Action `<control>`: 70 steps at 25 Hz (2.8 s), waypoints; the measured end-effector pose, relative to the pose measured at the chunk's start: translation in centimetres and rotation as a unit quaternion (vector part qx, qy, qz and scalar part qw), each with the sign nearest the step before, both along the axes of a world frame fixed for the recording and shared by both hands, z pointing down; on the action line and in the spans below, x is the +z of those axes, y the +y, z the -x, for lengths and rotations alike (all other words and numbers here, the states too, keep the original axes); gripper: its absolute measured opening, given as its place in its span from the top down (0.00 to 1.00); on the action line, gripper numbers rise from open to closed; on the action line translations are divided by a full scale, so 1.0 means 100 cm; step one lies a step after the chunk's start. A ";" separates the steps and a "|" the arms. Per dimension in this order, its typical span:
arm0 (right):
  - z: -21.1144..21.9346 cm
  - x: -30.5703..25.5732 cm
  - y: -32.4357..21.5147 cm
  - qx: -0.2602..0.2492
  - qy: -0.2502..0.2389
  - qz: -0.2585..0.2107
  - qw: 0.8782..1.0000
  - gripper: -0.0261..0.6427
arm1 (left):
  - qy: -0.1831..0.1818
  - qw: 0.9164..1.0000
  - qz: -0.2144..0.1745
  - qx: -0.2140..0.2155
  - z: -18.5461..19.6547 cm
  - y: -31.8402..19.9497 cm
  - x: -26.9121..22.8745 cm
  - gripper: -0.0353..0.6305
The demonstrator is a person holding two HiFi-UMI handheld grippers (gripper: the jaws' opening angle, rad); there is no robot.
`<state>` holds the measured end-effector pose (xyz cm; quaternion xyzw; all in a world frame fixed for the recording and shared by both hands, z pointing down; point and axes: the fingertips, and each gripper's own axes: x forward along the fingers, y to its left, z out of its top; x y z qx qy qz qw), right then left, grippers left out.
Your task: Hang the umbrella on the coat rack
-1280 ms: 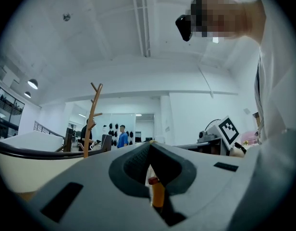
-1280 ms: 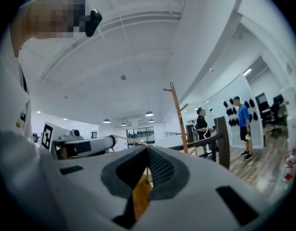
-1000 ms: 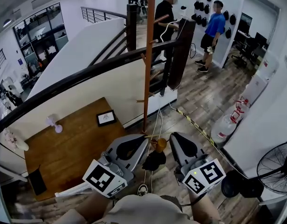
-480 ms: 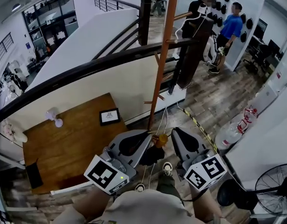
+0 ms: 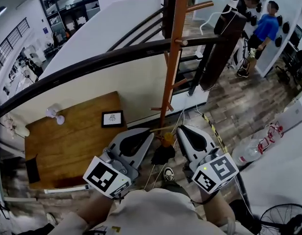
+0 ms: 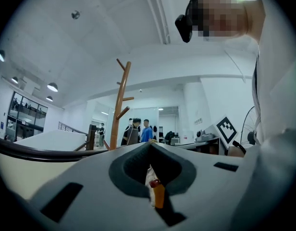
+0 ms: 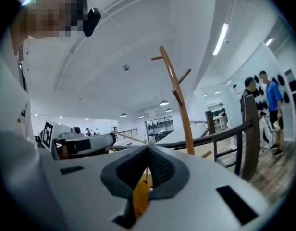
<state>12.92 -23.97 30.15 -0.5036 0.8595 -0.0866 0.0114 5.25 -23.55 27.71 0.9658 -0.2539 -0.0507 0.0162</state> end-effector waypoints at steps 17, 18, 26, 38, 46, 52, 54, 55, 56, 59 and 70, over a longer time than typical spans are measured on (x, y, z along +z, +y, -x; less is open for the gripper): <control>-0.090 0.055 -0.124 -0.123 -0.001 0.049 0.991 0.94 | -0.037 0.989 0.051 -0.132 -0.094 -0.105 0.058 0.95; -0.092 0.058 -0.128 -0.125 -0.003 0.052 0.991 0.94 | -0.040 0.988 0.053 -0.137 -0.095 -0.108 0.060 0.95; -0.092 0.083 -0.137 -0.128 -0.008 0.076 0.989 0.95 | -0.056 0.985 0.082 -0.139 -0.097 -0.119 0.081 0.95; -0.094 0.140 -0.144 -0.073 -0.005 0.123 0.990 0.94 | -0.070 0.984 0.134 -0.095 -0.098 -0.134 0.139 0.95; -0.100 0.202 -0.166 -0.044 0.007 0.166 0.985 0.94 | -0.079 0.977 0.181 -0.074 -0.102 -0.159 0.204 0.95; -0.100 0.244 -0.180 -0.040 0.017 0.191 0.981 0.94 | -0.079 0.974 0.199 -0.067 -0.105 -0.174 0.243 0.95; -0.098 0.254 -0.184 -0.041 0.020 0.197 0.979 0.94 | -0.075 0.973 0.207 -0.066 -0.104 -0.179 0.254 0.95; -0.097 0.260 -0.186 -0.041 0.022 0.200 0.979 0.94 | -0.075 0.973 0.210 -0.066 -0.104 -0.182 0.260 0.95; -0.097 0.265 -0.188 -0.041 0.024 0.204 0.978 0.94 | -0.077 0.972 0.213 -0.064 -0.105 -0.184 0.265 0.95; -0.096 0.283 -0.192 -0.041 0.029 0.216 0.975 0.94 | -0.088 0.968 0.226 -0.060 -0.108 -0.191 0.284 0.95; -0.077 0.324 -0.208 -0.055 0.037 0.243 0.968 0.94 | -0.095 0.960 0.255 -0.063 -0.111 -0.218 0.328 0.95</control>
